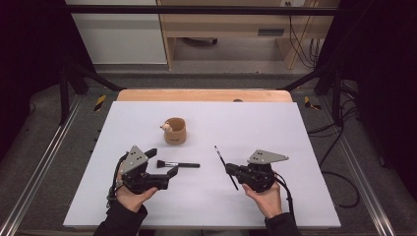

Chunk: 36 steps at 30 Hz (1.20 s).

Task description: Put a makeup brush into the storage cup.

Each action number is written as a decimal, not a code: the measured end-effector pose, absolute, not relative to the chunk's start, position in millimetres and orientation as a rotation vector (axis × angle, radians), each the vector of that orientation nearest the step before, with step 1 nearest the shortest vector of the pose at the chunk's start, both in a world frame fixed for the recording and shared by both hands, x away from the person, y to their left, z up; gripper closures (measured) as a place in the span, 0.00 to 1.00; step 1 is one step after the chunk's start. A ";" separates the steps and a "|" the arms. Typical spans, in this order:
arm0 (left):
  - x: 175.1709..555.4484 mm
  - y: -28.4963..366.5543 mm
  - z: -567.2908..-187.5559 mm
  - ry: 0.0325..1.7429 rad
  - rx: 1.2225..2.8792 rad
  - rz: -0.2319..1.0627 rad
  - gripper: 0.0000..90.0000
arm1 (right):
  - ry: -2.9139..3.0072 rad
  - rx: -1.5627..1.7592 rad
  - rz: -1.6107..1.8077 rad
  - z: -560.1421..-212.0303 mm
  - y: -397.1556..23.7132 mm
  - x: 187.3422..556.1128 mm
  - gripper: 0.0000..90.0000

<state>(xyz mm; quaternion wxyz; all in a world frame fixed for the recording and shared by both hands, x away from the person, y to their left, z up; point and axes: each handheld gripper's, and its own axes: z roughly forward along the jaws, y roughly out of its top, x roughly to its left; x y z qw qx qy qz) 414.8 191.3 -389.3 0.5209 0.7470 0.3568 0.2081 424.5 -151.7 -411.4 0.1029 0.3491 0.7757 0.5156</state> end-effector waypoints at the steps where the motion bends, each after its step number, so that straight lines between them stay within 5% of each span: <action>1: 415.0 189.9 -389.2 0.855 1.787 0.496 0.07 | 2.286 1.028 1.525 -411.3 -151.2 424.4 0.95; 36: 425.4 148.8 -385.6 0.817 1.748 0.414 0.10 | 2.255 0.999 1.600 -412.1 -139.9 423.5 0.95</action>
